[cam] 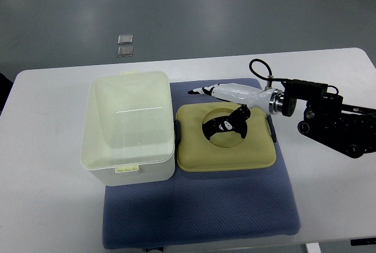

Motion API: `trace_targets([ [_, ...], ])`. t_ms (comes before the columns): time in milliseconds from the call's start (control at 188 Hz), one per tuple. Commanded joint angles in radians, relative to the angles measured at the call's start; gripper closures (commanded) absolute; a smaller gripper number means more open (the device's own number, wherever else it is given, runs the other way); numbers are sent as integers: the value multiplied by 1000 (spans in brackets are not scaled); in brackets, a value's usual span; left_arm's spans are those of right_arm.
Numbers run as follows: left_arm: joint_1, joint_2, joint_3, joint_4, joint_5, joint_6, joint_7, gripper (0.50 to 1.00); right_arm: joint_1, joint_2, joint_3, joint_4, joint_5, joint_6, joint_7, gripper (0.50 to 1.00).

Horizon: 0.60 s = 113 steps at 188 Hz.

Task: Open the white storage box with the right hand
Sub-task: 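Lower the yellow lid onto the cushion beside the box, then release the lid handle and withdraw the right hand away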

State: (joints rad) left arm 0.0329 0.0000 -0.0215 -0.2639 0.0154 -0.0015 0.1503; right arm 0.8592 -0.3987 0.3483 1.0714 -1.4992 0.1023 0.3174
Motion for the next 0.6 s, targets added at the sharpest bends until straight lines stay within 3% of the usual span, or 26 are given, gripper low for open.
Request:
trace_targets([
  [0,-1,0,0,0,0,0,0,500,0,-17,1,1,4,4,0,572],
  [139,-1,0,0,0,0,0,0,500,4,-78,3,15,11,43,2,572],
  [325,1,0,0,0,0,0,0,500,24,-210,37,53,50,178,5,572],
  [501,-1,0,2,0,0,0,0,500,61,-252,170,47,343,243,-11,572],
  [597,1,0,3,-3,0,0,0,500,72,-220,277,33,595,235,-81,572],
])
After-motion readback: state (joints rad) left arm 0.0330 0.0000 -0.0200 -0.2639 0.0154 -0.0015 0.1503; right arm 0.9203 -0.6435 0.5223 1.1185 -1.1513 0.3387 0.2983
